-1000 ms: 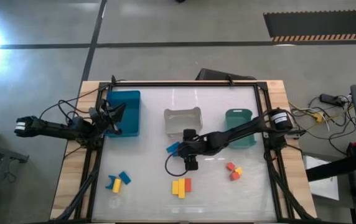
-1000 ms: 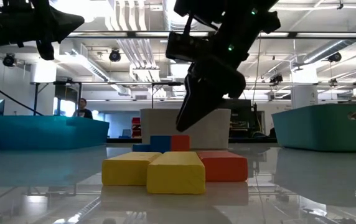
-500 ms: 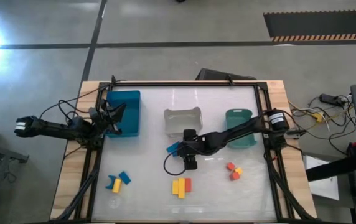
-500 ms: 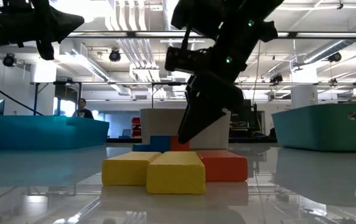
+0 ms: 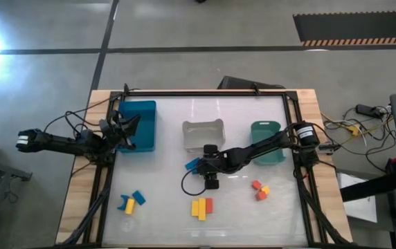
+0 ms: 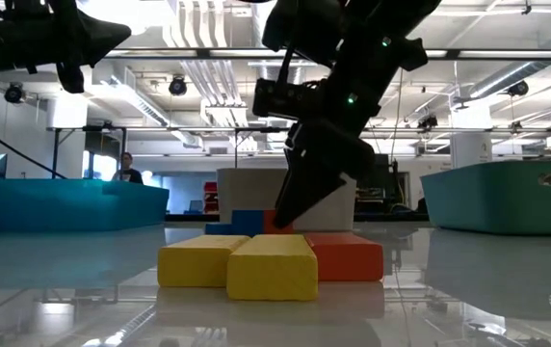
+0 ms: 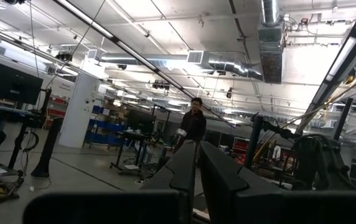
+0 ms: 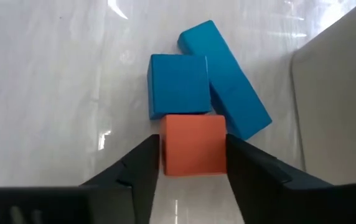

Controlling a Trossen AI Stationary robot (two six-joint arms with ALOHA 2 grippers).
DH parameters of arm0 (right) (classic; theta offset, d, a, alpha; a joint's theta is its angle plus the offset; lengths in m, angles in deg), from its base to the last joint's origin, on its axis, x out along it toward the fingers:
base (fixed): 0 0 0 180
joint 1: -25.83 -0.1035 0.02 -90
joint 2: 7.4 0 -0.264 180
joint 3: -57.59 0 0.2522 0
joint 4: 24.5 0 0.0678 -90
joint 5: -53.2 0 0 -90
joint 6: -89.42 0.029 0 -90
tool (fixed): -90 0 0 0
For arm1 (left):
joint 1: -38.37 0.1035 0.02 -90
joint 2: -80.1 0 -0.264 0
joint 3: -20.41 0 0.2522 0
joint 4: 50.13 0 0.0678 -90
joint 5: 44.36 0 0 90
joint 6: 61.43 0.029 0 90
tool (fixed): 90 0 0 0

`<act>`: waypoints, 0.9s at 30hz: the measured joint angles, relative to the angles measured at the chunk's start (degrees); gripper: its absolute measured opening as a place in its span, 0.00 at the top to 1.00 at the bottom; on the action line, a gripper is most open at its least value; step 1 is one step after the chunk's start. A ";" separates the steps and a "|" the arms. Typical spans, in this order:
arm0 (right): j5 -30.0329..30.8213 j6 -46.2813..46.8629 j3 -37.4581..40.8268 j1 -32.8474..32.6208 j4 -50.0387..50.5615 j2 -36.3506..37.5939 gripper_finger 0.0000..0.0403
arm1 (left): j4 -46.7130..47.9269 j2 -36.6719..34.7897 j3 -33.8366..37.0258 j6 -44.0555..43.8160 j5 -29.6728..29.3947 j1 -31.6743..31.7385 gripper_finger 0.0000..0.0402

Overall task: Sort & place blocks by color
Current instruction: Put the orange block into the green bin

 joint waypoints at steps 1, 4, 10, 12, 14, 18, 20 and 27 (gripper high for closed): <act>0.02 0.00 0.00 0.00 -0.02 0.00 0.63 | 0.00 0.00 0.00 0.00 0.00 0.00 0.98; 0.02 0.00 -0.04 0.00 -0.06 0.00 0.69 | 0.02 0.00 0.00 0.00 0.00 0.00 0.98; 0.00 0.00 -0.04 -0.02 0.01 0.07 0.69 | 0.00 0.02 0.00 0.00 0.00 0.00 0.98; -0.03 0.04 -0.04 -0.02 0.58 0.30 0.68 | 0.04 0.07 0.00 0.00 0.00 0.00 0.98; -0.06 0.38 -0.14 -0.02 1.73 0.61 0.67 | 0.00 0.02 0.00 0.00 0.00 0.02 0.98; -0.64 0.44 -2.02 -0.02 6.18 1.52 0.67 | 0.01 0.02 0.01 0.00 0.00 0.02 0.98; -1.96 0.84 -3.24 -0.02 8.60 2.18 0.68 | 0.00 0.09 0.00 0.00 0.00 0.00 0.98; -3.24 5.08 -5.01 -0.04 16.80 6.29 0.68 | 0.01 0.01 0.01 0.00 0.00 0.02 0.98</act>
